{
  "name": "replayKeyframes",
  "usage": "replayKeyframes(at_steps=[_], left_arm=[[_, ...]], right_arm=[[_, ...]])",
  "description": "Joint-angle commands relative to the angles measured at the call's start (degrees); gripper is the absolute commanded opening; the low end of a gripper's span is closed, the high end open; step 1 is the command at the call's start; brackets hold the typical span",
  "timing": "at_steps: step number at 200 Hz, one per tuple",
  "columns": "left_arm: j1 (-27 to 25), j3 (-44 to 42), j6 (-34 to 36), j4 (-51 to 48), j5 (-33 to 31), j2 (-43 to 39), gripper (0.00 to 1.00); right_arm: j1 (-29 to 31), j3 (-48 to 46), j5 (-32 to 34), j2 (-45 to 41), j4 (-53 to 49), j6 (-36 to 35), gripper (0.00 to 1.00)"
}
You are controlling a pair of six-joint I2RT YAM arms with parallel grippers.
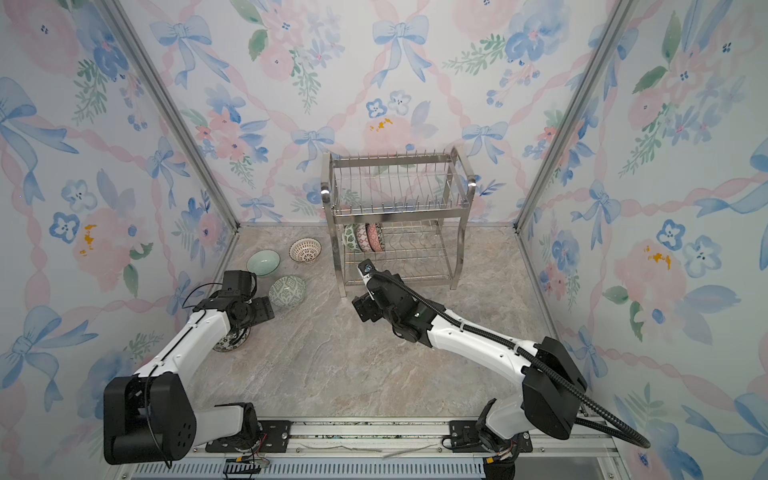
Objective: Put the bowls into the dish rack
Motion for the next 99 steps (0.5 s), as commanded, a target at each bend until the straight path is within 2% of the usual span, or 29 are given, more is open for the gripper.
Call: replayKeyframes(at_steps=[1, 60, 87, 99], left_arm=[[1.33, -0.26, 1.12, -0.9, -1.72, 2.55, 0.84], [2.24, -0.04, 1.56, -0.79, 1.74, 6.44, 0.59], [2.27, 0.09, 1.73, -0.81, 3.22, 7.61, 0.43], [2.32, 0.17, 1.82, -0.84, 3.56, 8.06, 0.41]], right_arm=[[0.59, 2.46, 0.24, 0.94, -1.54, -1.46, 0.97], [0.51, 1.5, 0.11, 0.35, -0.43, -1.98, 0.97], [0.5, 0.58, 0.0, 0.24, -0.18, -1.57, 0.96], [0.42, -0.14, 0.07, 0.06, 0.43, -1.4, 0.96]])
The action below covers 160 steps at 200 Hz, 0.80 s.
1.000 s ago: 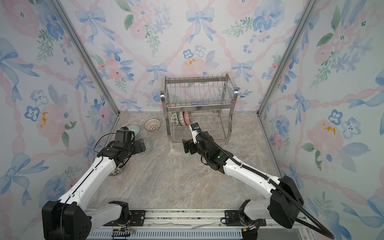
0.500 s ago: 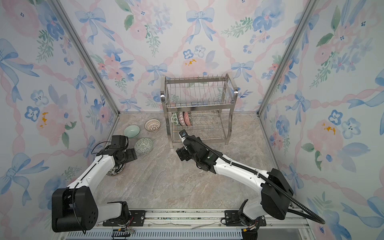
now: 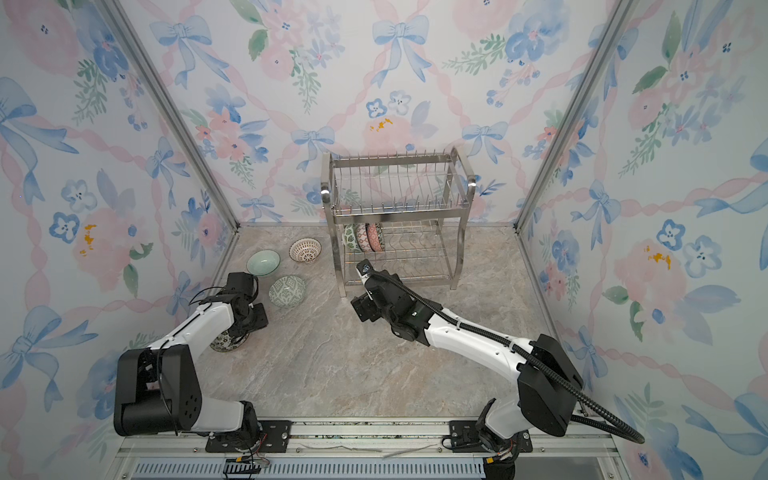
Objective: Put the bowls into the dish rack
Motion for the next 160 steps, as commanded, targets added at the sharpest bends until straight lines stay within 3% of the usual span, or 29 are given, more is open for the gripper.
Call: replayKeyframes(at_steps=[1, 44, 70, 110, 160], left_arm=[[0.33, 0.12, 0.53, -0.83, 1.69, 1.0, 0.41], [0.24, 0.34, 0.86, -0.74, 4.09, 2.16, 0.23], [0.11, 0.54, 1.06, -0.75, 5.31, 2.4, 0.0], [-2.55, 0.45, 0.97, -0.82, 4.81, 1.39, 0.0], [-12.06, 0.78, -0.2, -1.86, 4.81, -1.81, 0.0]], right_arm=[[0.42, -0.7, 0.07, -0.68, 0.35, -0.95, 0.97], [-0.11, -1.42, 0.01, -0.13, 1.19, -0.95, 0.96], [-0.45, -2.37, 0.66, -0.78, 1.78, -0.81, 0.97], [-0.89, -3.68, 0.67, -2.15, 2.15, 0.09, 0.97], [-3.69, -5.03, 0.73, -5.2, -0.37, 0.44, 0.97]])
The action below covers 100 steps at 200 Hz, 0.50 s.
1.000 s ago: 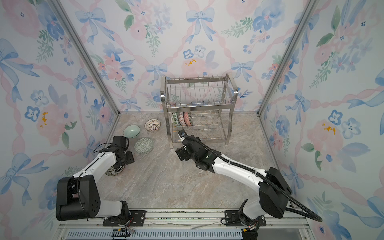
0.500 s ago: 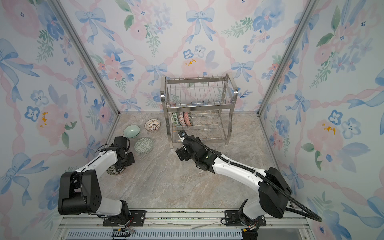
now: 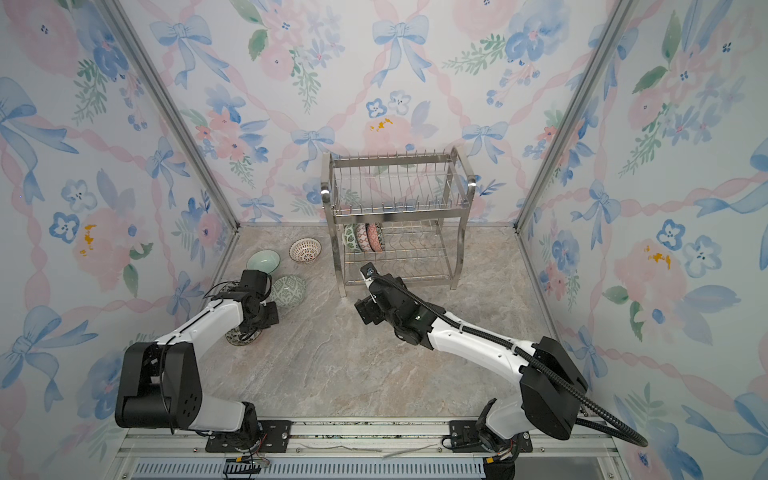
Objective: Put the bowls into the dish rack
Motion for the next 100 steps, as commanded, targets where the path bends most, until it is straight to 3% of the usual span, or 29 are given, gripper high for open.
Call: replayKeyframes(at_steps=[1, 67, 100], left_arm=[[-4.09, -0.46, -1.65, -2.0, 3.74, -2.59, 0.0], [-19.68, 3.49, -8.78, -6.22, 3.99, -7.75, 0.0], [-29.29, 6.9, -12.44, -6.13, 1.75, -4.3, 0.0]], right_arm=[[-2.37, -1.19, 0.69, -3.28, -2.47, 0.39, 0.97], [-12.71, -4.4, -1.58, -11.97, -6.61, 2.91, 0.97], [-17.54, -4.85, -3.29, -14.19, -8.02, 6.28, 0.97]])
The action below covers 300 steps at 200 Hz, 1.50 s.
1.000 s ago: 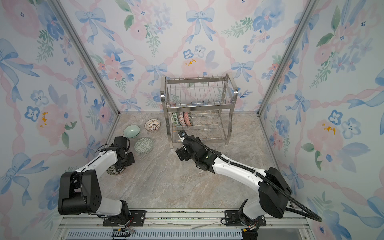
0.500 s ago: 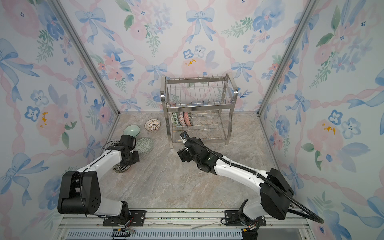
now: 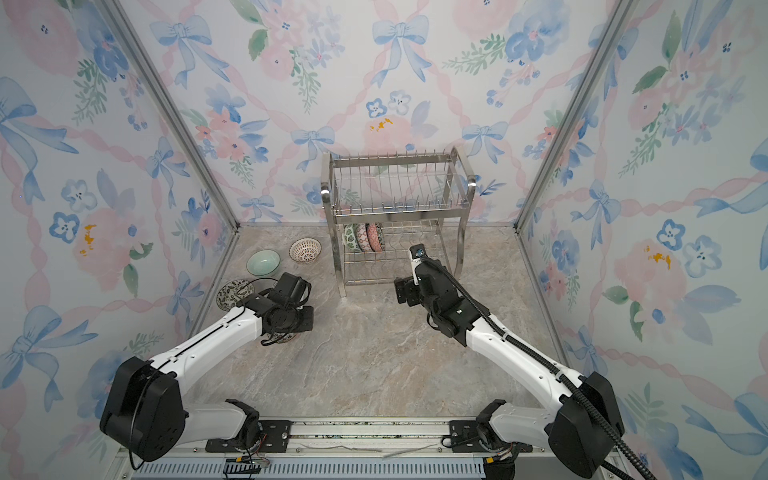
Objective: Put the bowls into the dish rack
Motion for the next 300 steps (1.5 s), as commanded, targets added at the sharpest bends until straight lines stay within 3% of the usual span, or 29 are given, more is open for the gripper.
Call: replayKeyframes(at_steps=[1, 42, 95, 138, 182, 239, 262, 300], left_arm=[[-6.2, 4.11, -4.12, -1.0, -2.31, 2.12, 0.0], [-19.07, 14.26, -4.78, -0.82, -6.84, 11.97, 0.0], [-26.58, 25.6, -2.88, -0.68, -6.13, 26.21, 0.0], [-28.71, 32.51, -1.81, -0.73, -5.02, 33.89, 0.0], [-28.82, 32.78, -1.8, -0.73, -5.28, 35.95, 0.0], [-29.02, 34.03, -1.4, -0.73, -5.13, 38.46, 0.0], [-29.22, 35.21, -0.94, -0.82, -4.91, 38.86, 0.08], [-29.23, 36.16, -0.5, -0.82, -4.75, 38.08, 0.3]], right_arm=[[-2.57, -0.71, -1.78, -1.45, -4.3, 2.91, 0.97], [-6.03, 0.33, -2.36, -2.98, -8.78, 6.15, 0.97], [-9.99, -1.07, -2.21, -6.77, -12.94, 8.74, 0.96], [-15.38, -2.13, -2.28, -9.22, -16.52, 10.91, 0.96], [-21.53, -3.76, -5.57, -11.24, -17.23, 11.92, 0.97], [-22.31, -3.72, -6.4, -10.91, -16.88, 11.88, 0.97], [-22.28, -3.98, -6.55, -10.96, -16.79, 11.79, 0.97], [-22.28, -4.36, -8.05, -11.68, -16.0, 11.87, 0.97]])
